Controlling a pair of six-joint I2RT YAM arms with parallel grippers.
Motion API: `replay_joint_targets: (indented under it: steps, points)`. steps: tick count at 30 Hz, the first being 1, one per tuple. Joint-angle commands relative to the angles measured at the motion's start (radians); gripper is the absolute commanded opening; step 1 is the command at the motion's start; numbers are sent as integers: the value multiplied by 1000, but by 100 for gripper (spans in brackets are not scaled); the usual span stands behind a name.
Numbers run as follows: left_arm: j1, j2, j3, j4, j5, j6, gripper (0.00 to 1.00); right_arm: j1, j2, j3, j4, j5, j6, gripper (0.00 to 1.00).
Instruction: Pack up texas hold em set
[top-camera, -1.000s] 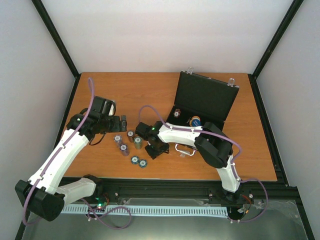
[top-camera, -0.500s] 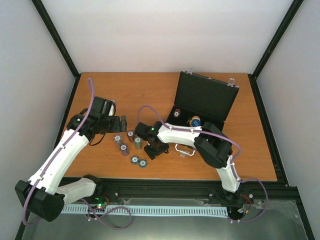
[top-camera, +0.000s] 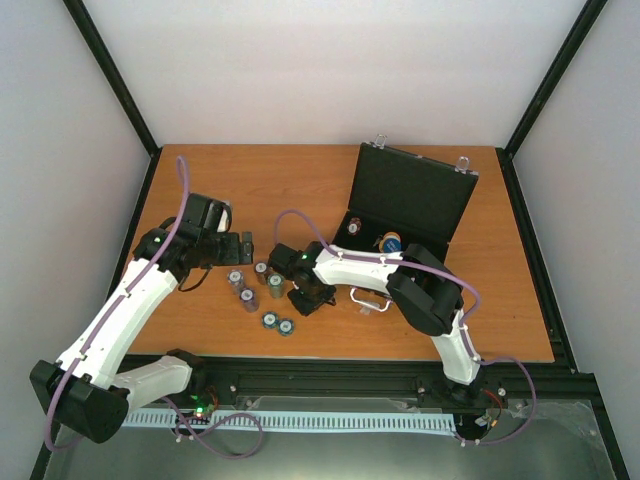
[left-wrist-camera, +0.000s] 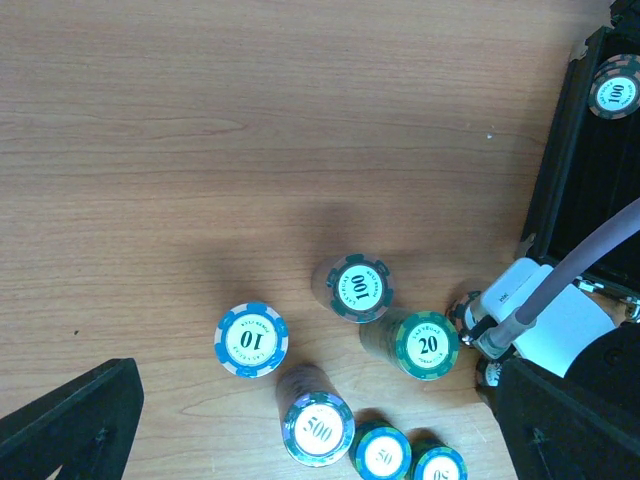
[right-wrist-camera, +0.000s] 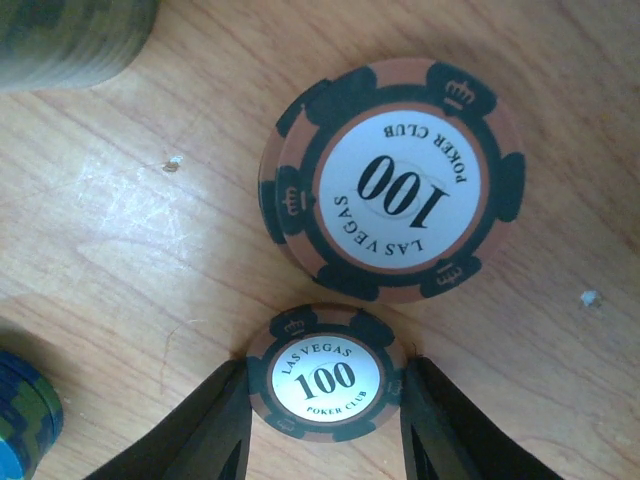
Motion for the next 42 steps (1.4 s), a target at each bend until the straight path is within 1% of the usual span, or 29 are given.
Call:
replay_joint_targets:
  steps: [1, 25, 29, 31, 32, 33, 35, 36, 42]
  points:
    - [-4, -3, 8, 20, -8, 21, 99, 3, 54, -13, -2, 11, -2, 36]
    - [-4, 5, 5, 30, -4, 13, 99, -16, -36, 100, -106, 111, -5, 37]
    - [-3, 6, 7, 34, -2, 12, 99, -20, -38, 105, -107, 116, -8, 46]
    - [-4, 7, 7, 32, -3, 13, 99, -23, -38, 102, -106, 113, 1, 56]
    - [-4, 8, 7, 33, -5, 15, 99, -25, -41, 101, -103, 109, 5, 62]
    - [-4, 9, 7, 31, -5, 16, 99, -27, -43, 99, -98, 105, 6, 71]
    - [-3, 9, 7, 31, -9, 19, 99, -30, -54, 97, -87, 94, 2, 94]
    - [-4, 9, 7, 31, -10, 22, 99, -30, -60, 96, -81, 91, -4, 99]
    - [-4, 18, 11, 32, -16, 28, 99, -34, -58, 126, -88, 60, -42, 100]
